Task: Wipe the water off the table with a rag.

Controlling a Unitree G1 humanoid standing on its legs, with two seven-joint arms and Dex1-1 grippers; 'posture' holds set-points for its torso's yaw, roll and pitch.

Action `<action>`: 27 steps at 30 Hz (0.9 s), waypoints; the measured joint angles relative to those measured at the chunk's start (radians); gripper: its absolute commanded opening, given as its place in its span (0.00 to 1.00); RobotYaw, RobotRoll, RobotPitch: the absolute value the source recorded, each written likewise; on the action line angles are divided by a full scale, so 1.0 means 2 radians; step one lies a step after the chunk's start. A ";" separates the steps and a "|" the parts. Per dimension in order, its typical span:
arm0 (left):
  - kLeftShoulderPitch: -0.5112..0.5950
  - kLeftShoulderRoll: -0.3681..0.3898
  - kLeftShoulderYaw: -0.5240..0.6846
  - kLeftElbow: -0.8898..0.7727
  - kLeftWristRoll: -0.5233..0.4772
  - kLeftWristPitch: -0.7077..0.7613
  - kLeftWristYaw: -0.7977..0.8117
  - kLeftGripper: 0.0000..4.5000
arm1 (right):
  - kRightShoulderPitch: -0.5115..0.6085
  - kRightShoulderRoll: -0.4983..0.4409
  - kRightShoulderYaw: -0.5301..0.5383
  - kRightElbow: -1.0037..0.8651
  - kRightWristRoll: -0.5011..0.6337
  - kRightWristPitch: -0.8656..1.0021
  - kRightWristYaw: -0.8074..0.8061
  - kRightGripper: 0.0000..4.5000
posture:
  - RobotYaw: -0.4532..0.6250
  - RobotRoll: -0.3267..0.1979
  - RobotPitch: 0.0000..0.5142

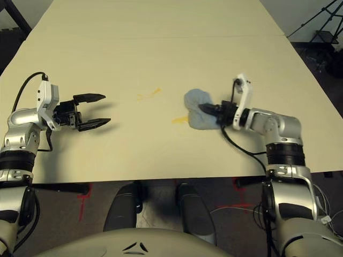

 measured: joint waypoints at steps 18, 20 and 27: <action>0.016 0.004 0.000 -0.021 0.000 0.012 0.008 1.00 | 0.013 0.006 0.046 -0.054 0.015 0.031 0.011 0.02 | 0.59 0.62 0.42; 0.016 0.003 0.000 -0.020 0.000 0.010 0.008 1.00 | 0.017 -0.021 0.044 -0.051 0.018 0.031 0.019 0.02 | 0.59 0.62 0.42; 0.001 0.002 0.000 0.000 0.001 0.002 0.008 1.00 | 0.032 -0.129 0.009 0.003 0.020 0.012 0.039 0.02 | 0.57 0.62 0.42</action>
